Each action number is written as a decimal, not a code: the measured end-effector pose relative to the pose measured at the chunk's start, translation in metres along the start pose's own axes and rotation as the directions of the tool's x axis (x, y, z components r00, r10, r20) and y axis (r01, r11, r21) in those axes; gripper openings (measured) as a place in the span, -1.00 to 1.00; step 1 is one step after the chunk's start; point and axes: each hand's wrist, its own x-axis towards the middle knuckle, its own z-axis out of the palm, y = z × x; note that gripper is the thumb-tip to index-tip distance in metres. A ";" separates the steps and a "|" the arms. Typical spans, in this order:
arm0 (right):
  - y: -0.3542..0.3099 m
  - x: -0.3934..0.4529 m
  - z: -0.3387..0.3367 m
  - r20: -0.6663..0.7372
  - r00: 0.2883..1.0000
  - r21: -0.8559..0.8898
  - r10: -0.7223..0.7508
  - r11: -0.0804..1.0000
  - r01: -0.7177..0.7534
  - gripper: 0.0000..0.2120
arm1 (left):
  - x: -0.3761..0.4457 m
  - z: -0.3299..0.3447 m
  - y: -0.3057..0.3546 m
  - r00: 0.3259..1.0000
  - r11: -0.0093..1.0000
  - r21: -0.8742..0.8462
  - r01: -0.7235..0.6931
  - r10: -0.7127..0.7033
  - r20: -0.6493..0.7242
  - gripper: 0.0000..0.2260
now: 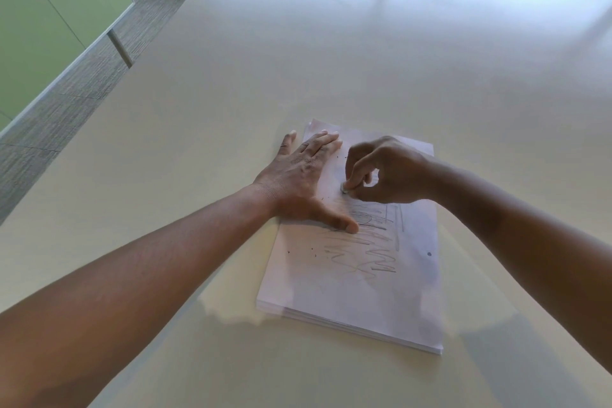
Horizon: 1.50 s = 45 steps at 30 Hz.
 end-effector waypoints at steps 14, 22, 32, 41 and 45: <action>-0.005 -0.005 0.004 -0.011 0.998 -0.037 -0.066 0.997 0.065 -0.96 | 0.000 -0.001 0.000 1.000 1.000 -0.001 0.001 -0.001 0.006 0.44; 0.010 0.007 0.003 -0.208 0.977 -0.073 0.039 0.996 -0.056 -0.96 | 0.000 -0.001 0.000 1.000 1.000 0.009 0.003 -0.003 0.010 0.46; -0.001 -0.002 0.012 -0.130 0.987 -0.061 -0.098 0.994 0.091 -0.93 | 0.000 0.000 0.000 1.000 1.000 0.015 -0.002 0.002 0.002 0.43; -0.003 -0.004 0.014 -0.168 0.983 -0.042 -0.069 0.997 0.063 -0.94 | 0.000 0.001 0.000 1.000 1.000 0.007 -0.007 0.007 -0.006 0.44; -0.008 -0.009 0.016 -0.105 0.988 0.008 -0.111 0.994 0.112 -0.93 | -0.001 0.000 0.000 1.000 1.000 0.013 -0.006 0.006 0.000 0.42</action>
